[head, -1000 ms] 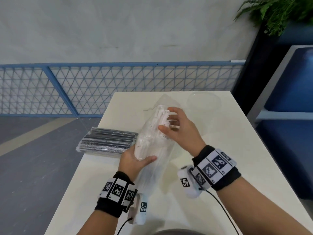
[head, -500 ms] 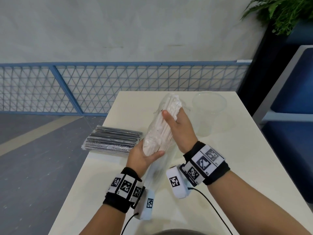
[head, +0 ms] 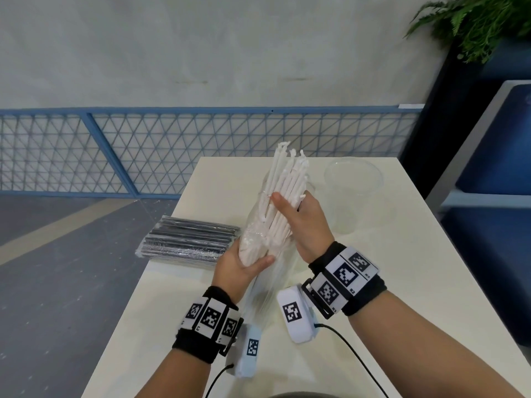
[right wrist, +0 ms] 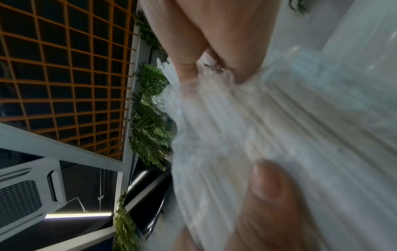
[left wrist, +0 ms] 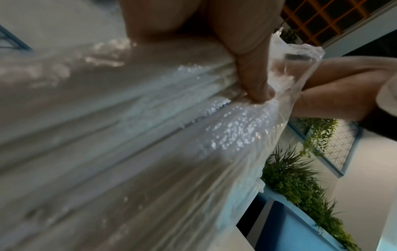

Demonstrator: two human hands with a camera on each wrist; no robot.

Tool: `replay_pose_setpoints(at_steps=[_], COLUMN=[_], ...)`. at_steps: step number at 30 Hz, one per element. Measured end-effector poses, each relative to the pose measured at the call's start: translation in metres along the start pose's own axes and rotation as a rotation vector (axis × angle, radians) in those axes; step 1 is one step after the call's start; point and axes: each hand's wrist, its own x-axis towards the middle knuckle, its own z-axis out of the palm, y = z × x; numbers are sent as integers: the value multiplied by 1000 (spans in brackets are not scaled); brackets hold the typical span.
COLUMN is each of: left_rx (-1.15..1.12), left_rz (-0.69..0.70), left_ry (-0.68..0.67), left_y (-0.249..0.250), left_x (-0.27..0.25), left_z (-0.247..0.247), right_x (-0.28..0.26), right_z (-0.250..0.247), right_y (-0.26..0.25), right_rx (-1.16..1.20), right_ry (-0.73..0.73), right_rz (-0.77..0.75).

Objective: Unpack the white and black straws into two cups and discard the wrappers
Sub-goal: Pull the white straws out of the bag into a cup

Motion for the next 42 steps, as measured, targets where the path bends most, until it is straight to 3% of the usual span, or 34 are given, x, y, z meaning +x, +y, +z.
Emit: replay_pose_setpoints(at_steps=[4,11,19,24,30,35,42], left_rx=[-6,-103,-83,-125,-121,-124,-134], left_rz=[-8,16,46,37,40,44,37], left_ry=[4,9,31,72,108,93,52], left_y=[-4,1,5,2,0,0,2], left_x=[1,2,5,6,5,4,5], left_z=[-1,-2,1,0,1,1,-3], right_x=[6,-11,3,11,-3,3,14], right_z=[2,2,6,1,7,10,6], right_y=[-8,16,6,-9,16,15,2], right_rx=[-8,-194,32,104,-150,-59,43], right_ry=[25,-1,119,100,31,83,-8], right_rz=[-89,-48,-38,-101,29,58,195])
